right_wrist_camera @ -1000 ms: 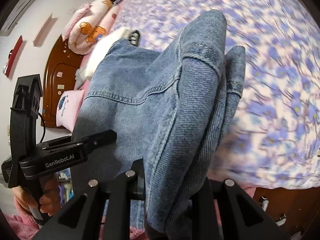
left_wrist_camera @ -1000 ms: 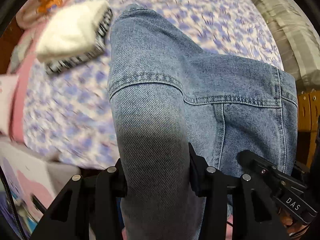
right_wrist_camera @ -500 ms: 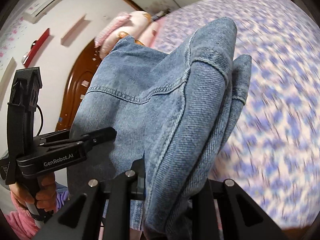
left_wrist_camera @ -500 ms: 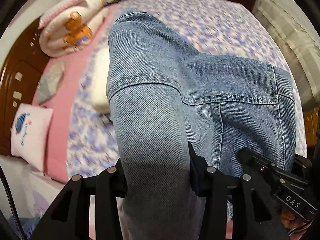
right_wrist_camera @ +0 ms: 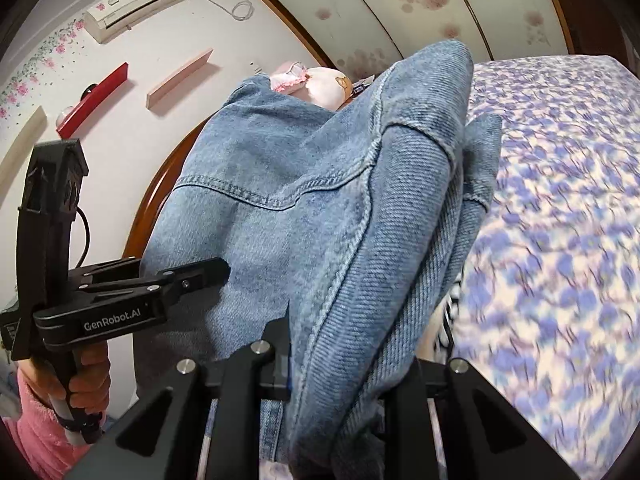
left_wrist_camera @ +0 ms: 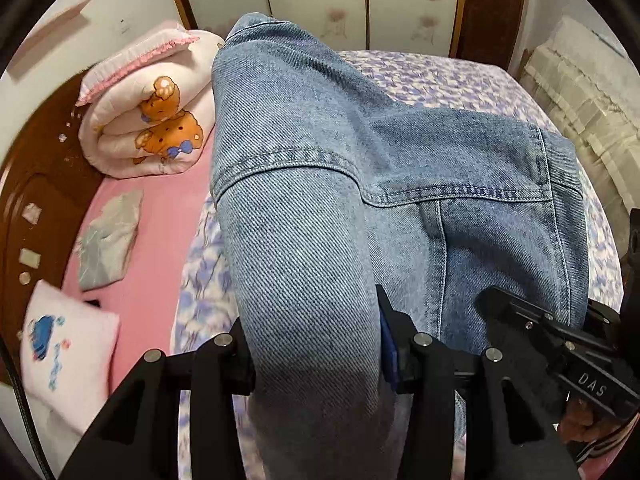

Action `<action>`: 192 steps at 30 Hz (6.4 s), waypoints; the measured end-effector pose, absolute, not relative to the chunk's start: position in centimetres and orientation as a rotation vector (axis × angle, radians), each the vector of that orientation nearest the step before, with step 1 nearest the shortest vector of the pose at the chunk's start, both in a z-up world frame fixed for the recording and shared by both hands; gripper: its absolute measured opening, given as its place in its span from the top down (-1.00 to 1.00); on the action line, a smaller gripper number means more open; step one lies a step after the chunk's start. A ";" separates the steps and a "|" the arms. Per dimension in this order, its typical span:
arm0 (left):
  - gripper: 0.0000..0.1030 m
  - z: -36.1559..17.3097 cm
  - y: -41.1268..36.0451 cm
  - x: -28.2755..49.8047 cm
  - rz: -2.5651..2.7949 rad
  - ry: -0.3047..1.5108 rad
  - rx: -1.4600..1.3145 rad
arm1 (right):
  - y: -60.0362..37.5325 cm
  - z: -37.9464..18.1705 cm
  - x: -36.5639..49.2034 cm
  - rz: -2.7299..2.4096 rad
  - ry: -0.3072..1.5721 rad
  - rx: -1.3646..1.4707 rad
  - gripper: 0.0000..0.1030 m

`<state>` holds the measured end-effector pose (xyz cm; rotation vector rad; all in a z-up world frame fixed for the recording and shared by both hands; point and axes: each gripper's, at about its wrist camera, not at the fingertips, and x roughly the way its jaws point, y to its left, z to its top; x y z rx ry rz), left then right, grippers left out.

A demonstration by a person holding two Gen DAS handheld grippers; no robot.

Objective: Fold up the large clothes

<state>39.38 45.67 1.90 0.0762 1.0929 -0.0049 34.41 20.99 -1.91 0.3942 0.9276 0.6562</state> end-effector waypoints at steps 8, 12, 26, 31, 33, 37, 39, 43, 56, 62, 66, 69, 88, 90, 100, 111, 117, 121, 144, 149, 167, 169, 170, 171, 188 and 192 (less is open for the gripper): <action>0.09 -14.8 54.8 47.4 -0.083 1.162 -0.059 | 27.3 -13.6 43.2 0.564 1.008 0.378 0.62; -0.22 -19.8 56.3 48.6 -0.101 1.155 -0.004 | 28.2 -22.7 45.6 0.469 1.197 0.466 0.57; -0.57 -22.5 55.8 45.1 -0.099 1.047 -0.075 | 26.6 -27.0 44.6 0.534 1.144 0.522 0.46; -0.74 -21.0 54.7 43.9 0.017 1.060 -0.059 | 25.5 -27.3 44.0 0.506 1.140 0.586 0.35; -0.74 -19.7 53.3 42.8 0.092 1.048 -0.010 | 24.4 -27.1 43.2 0.440 1.171 0.668 0.31; -0.74 -17.6 51.1 38.5 0.216 0.996 -0.044 | 21.1 -25.7 40.0 0.358 1.199 0.772 -0.22; -0.74 -17.5 50.1 35.0 0.253 0.998 -0.130 | 19.3 -25.6 37.5 0.340 1.232 0.763 -0.96; -0.74 -18.5 47.3 28.0 0.335 1.045 -0.164 | 13.3 -27.6 29.7 0.254 1.375 0.727 -1.00; -0.74 -24.0 23.3 4.2 0.320 1.352 -0.230 | -15.2 -28.2 -0.9 -0.179 1.534 0.442 -1.00; -0.74 -19.8 10.8 1.2 0.067 1.321 -0.060 | -23.4 -20.5 -7.7 -0.323 1.330 0.424 -1.00; -0.75 -14.7 5.8 0.3 -0.070 1.249 0.045 | -23.8 -15.2 -8.3 -0.274 1.226 0.358 -1.00; -0.80 -10.3 3.8 -0.6 -0.116 1.196 0.045 | -22.8 -12.0 -7.9 -0.198 1.221 0.309 -1.00; -0.96 1.2 3.9 -6.4 -0.033 1.003 0.047 | -15.6 0.6 -10.9 -0.090 1.100 0.129 -1.00; -0.97 1.3 4.4 -6.8 -0.018 0.995 0.044 | -15.6 1.1 -11.4 -0.107 1.065 0.126 -1.00; -0.98 0.1 6.0 -7.3 -0.002 1.032 0.034 | -13.7 0.1 -10.9 -0.085 1.046 0.079 -1.00; -0.99 -1.1 6.7 -7.6 0.019 1.056 0.027 | -12.1 -0.7 -10.6 -0.030 1.067 0.058 -1.00; -0.99 -1.3 6.9 -7.7 0.020 1.058 0.023 | -11.9 -0.7 -10.7 -0.026 1.059 0.045 -1.00; -0.99 -1.3 6.8 -7.8 0.024 1.059 0.026 | -12.0 -0.7 -10.5 -0.016 1.059 0.043 -1.00; -0.99 -1.2 6.0 -7.4 0.031 1.063 0.022 | -12.5 -0.9 -9.5 -0.011 1.066 0.057 -1.00; -0.99 -1.1 6.1 -6.9 0.030 1.062 0.026 | -12.7 -0.9 -9.3 -0.010 1.065 0.057 -1.00; -0.99 -1.1 6.7 -5.8 0.019 1.069 0.033 | -12.3 -1.0 -9.1 -0.016 1.068 0.062 -1.00; -0.99 -1.1 6.6 -5.9 0.019 1.070 0.031 | -12.3 -1.0 -9.1 -0.016 1.068 0.062 -1.00; -0.99 -1.2 6.7 -5.9 0.020 1.070 0.031 | -12.3 -1.0 -9.1 -0.017 1.068 0.062 -1.00; -0.99 -1.2 6.7 -5.9 0.022 1.069 0.031 | -12.3 -1.0 -9.1 -0.016 1.068 0.061 -1.00; -0.99 -1.2 6.6 -5.9 0.022 1.070 0.031 | -12.6 -1.0 -9.0 -0.011 1.069 0.060 -1.00; -0.99 -1.2 6.5 -5.8 0.022 1.072 0.030 | -12.7 -1.0 -8.9 -0.010 1.071 0.060 -1.00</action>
